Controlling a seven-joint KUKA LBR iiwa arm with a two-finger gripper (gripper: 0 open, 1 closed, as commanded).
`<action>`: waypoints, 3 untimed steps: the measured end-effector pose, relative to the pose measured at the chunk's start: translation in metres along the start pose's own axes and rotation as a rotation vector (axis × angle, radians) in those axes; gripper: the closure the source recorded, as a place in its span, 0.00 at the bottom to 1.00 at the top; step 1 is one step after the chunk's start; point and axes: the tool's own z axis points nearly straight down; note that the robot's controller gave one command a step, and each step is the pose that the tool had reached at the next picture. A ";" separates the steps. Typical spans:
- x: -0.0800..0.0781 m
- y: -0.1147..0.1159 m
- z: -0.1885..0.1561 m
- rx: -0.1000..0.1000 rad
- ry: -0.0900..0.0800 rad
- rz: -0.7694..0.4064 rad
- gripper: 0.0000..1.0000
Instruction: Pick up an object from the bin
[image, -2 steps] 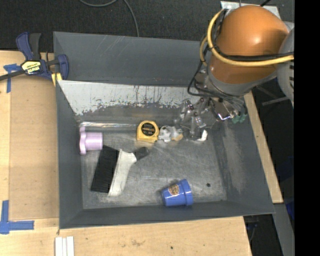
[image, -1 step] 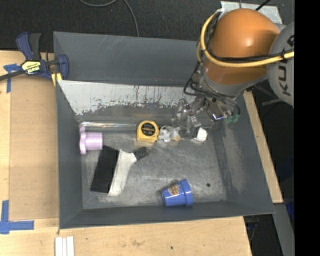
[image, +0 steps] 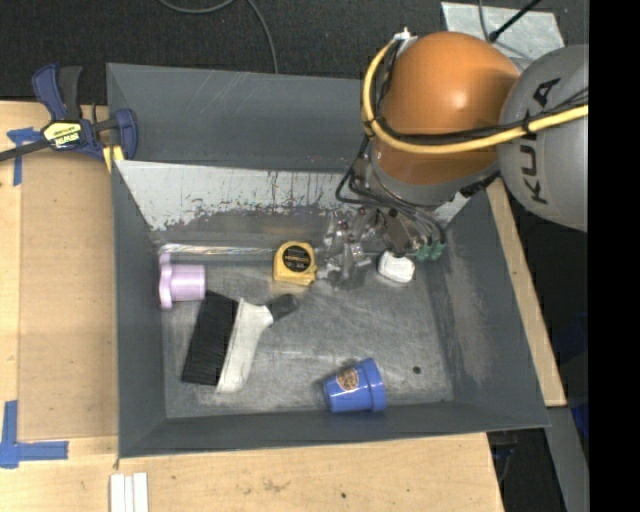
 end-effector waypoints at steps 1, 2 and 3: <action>-0.003 -0.022 0.014 0.003 0.000 -0.131 1.00; -0.041 0.008 0.060 0.002 -0.002 -0.426 0.00; -0.041 0.008 0.060 0.003 -0.003 -0.425 0.00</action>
Offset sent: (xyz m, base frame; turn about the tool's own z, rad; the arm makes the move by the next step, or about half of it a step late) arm 0.0365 0.0192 -0.0608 -0.4277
